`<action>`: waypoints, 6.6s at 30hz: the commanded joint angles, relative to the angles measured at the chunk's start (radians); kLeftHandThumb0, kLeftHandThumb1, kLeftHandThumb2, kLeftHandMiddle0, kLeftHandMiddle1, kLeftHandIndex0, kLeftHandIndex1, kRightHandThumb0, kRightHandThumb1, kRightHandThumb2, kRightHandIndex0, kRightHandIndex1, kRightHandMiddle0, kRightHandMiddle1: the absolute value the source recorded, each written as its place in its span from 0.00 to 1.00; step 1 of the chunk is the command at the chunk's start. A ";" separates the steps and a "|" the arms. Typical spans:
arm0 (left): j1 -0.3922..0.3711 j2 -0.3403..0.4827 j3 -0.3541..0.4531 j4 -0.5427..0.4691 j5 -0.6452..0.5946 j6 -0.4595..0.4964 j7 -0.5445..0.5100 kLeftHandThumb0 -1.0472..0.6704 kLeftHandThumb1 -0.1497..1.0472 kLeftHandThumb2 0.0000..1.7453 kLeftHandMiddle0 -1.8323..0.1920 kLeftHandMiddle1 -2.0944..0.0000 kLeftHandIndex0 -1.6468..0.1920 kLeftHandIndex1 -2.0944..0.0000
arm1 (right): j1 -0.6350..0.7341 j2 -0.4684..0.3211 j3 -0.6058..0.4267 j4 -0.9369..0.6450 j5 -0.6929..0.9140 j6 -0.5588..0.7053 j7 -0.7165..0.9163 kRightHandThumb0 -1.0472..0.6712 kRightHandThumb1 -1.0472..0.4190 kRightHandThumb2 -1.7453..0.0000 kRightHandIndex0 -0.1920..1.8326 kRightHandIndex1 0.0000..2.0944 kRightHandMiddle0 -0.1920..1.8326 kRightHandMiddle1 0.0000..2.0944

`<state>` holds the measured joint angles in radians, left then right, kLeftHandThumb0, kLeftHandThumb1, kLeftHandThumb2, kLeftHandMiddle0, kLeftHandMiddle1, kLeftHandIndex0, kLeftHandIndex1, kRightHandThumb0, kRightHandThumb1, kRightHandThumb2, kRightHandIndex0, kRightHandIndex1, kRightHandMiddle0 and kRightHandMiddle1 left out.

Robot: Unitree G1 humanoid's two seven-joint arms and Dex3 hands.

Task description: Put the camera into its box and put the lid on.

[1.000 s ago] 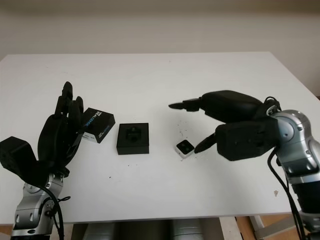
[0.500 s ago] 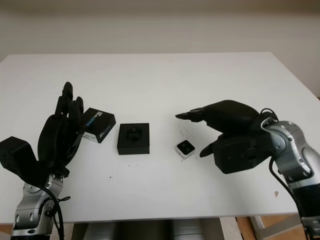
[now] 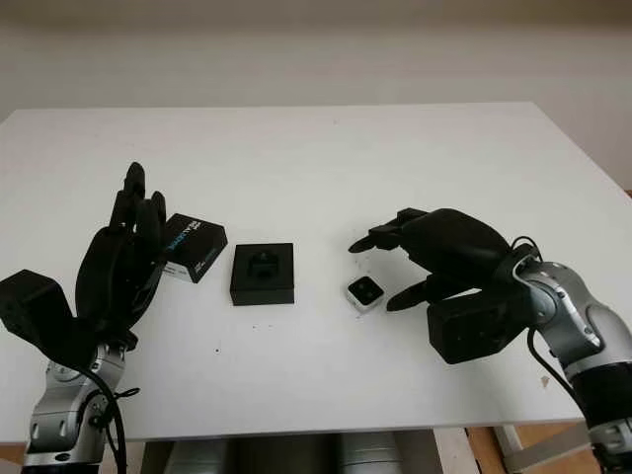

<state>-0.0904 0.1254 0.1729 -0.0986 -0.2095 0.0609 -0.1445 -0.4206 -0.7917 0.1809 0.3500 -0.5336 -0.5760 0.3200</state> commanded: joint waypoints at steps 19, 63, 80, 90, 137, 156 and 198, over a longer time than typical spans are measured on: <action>0.002 -0.002 0.000 -0.018 0.000 -0.002 0.007 0.17 1.00 0.35 1.00 1.00 1.00 1.00 | -0.019 0.015 0.036 0.006 -0.032 0.001 -0.001 0.23 0.11 0.97 0.18 0.14 0.15 0.36; 0.019 -0.002 -0.010 -0.040 0.001 0.018 0.015 0.17 1.00 0.36 1.00 1.00 1.00 1.00 | -0.049 0.038 0.083 0.210 -0.113 -0.129 -0.243 0.30 0.10 0.97 0.12 0.35 0.17 0.53; 0.022 -0.010 -0.008 -0.043 0.002 0.009 0.024 0.17 1.00 0.35 1.00 1.00 1.00 1.00 | -0.071 0.049 0.121 0.246 -0.148 -0.142 -0.273 0.30 0.09 0.97 0.13 0.33 0.19 0.53; 0.021 -0.009 -0.009 -0.042 0.003 0.010 0.026 0.18 1.00 0.35 1.00 1.00 1.00 1.00 | -0.068 0.046 0.125 0.247 -0.156 -0.141 -0.274 0.31 0.07 0.97 0.15 0.31 0.22 0.58; 0.034 -0.011 -0.010 -0.054 -0.005 0.017 0.020 0.19 1.00 0.34 1.00 1.00 1.00 1.00 | -0.046 0.223 -0.029 0.187 0.305 0.164 0.022 0.33 0.00 0.96 0.19 0.06 0.25 0.82; 0.035 -0.012 -0.016 -0.064 -0.001 0.036 0.025 0.18 1.00 0.35 1.00 1.00 1.00 1.00 | -0.023 0.478 -0.016 -0.086 0.223 0.385 -0.190 0.34 0.00 0.95 0.21 0.04 0.25 0.87; 0.041 -0.061 -0.043 -0.074 0.004 0.036 0.064 0.20 1.00 0.35 1.00 1.00 1.00 1.00 | 0.057 0.621 0.081 -0.297 0.078 0.737 -0.251 0.37 0.01 0.97 0.28 0.04 0.25 0.91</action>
<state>-0.0364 0.0671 0.1322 -0.1622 -0.2070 0.0992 -0.0821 -0.3306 -0.1663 0.2594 0.0438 -0.4585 0.1811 0.0653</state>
